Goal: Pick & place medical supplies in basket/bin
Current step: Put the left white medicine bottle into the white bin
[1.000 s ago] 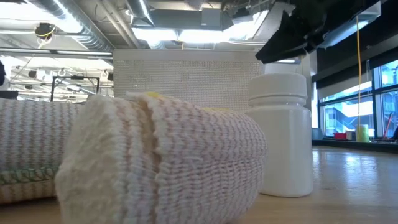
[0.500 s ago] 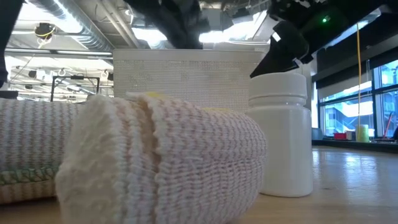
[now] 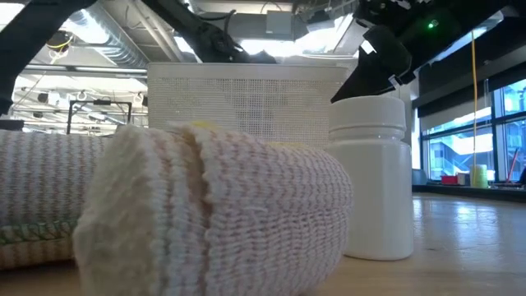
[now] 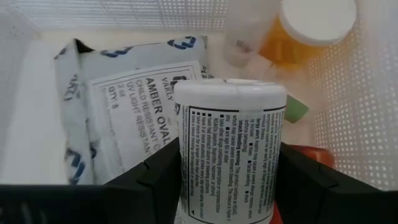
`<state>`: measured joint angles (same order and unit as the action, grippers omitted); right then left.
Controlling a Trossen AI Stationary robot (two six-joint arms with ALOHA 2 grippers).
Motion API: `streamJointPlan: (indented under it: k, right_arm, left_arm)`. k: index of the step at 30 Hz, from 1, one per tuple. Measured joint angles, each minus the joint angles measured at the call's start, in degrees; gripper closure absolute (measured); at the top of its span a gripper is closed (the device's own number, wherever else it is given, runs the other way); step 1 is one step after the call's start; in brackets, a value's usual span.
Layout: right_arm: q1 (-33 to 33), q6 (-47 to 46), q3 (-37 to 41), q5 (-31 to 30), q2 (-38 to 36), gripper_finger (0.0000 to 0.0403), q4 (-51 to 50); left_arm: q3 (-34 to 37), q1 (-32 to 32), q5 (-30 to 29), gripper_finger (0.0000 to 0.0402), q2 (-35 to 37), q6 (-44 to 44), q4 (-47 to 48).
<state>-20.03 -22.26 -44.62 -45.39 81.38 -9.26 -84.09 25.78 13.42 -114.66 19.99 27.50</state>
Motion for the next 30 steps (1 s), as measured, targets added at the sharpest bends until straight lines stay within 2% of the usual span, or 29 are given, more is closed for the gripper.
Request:
streamJointPlan:
  k: [4, 8, 13, 20, 30]
  right_arm:
    - [0.0, 0.0, 0.0, 0.0, 0.0, 0.0166, 0.0]
    - [0.0, 0.0, 0.0, 1.0, 0.0, 0.0166, -0.1]
    - [0.0, 0.0, 0.0, 3.1, 0.0, 0.0166, 0.0]
    - [0.0, 0.0, 0.0, 5.6, 0.0, 0.0166, 0.0]
    - [0.0, 0.0, 0.0, 5.6, 0.0, 0.0166, 0.0]
  left_arm:
    - [0.0, -0.1, -0.2, 0.0204, -0.4, -2.6, -0.3]
    - [0.0, -0.2, -0.3, 0.0186, 0.4, -2.8, 0.4]
    - [0.0, -0.3, 0.4, 0.0161, 3.8, -2.8, 0.2]
    - [0.0, -0.4, 0.7, 0.0156, 8.9, -3.7, -0.5]
    - [0.1, -2.6, 1.5, 0.0155, 7.1, -4.9, -1.0]
